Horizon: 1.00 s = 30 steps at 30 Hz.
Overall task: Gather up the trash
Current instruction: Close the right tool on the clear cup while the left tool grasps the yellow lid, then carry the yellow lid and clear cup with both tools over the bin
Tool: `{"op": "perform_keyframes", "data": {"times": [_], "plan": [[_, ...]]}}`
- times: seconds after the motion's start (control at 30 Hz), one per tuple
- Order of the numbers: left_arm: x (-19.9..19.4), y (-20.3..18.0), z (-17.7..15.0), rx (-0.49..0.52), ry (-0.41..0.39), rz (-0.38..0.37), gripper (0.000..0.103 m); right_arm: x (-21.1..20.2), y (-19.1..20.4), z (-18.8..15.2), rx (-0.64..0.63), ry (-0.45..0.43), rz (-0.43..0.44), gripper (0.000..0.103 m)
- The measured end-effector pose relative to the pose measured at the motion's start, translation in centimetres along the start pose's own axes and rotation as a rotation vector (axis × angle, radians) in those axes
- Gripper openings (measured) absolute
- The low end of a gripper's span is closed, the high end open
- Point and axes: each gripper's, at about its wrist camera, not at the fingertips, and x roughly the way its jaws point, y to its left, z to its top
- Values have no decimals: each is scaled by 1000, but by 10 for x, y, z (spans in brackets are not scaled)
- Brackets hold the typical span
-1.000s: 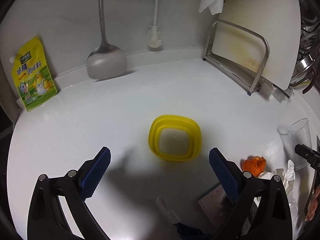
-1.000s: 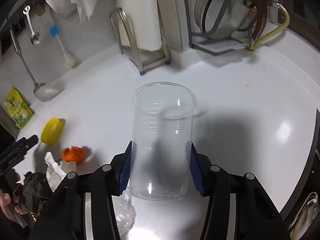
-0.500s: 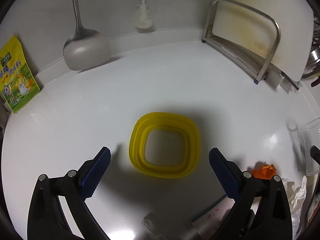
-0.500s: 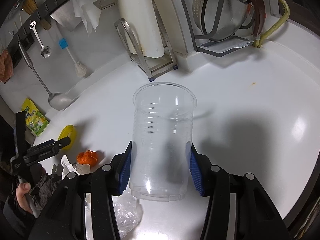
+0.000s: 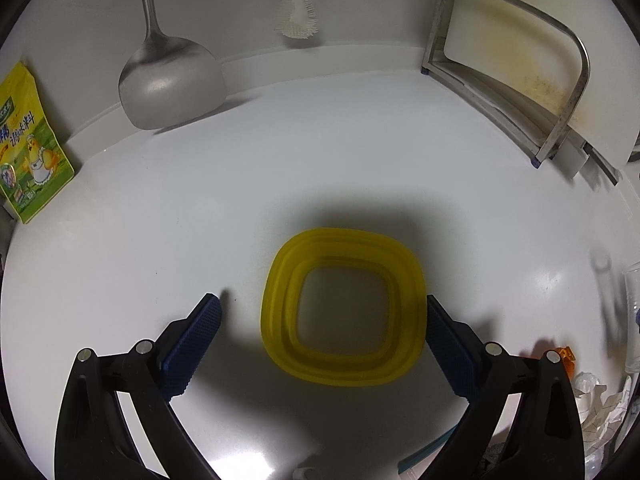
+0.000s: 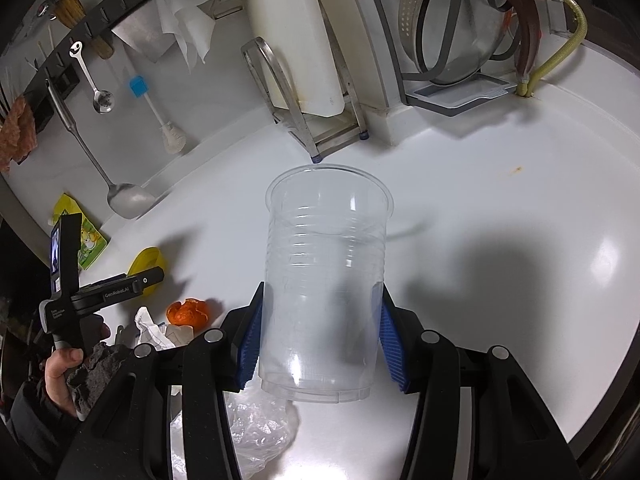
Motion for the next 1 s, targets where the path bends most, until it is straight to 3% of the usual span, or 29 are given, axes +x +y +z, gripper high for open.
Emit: {"op": "perform_keyframes", "data": {"times": [0.13, 0.4, 0.63, 0.77, 1.0], "plan": [[-6, -2, 3, 26, -25, -8, 69, 1, 0, -2, 3, 5, 2, 50], [-21, 12, -3, -19, -69, -37, 67, -1, 0, -5, 1, 0, 6, 50], [-74, 34, -25, -51, -172, 0, 67, -23, 5, -12, -10, -48, -1, 50], [-117, 44, -57, -46, -238, 23, 67, -45, 6, -26, -6, -82, 2, 50], [-183, 40, -130, 9, -318, 22, 67, -109, 15, -84, -6, -150, -31, 50]]}}
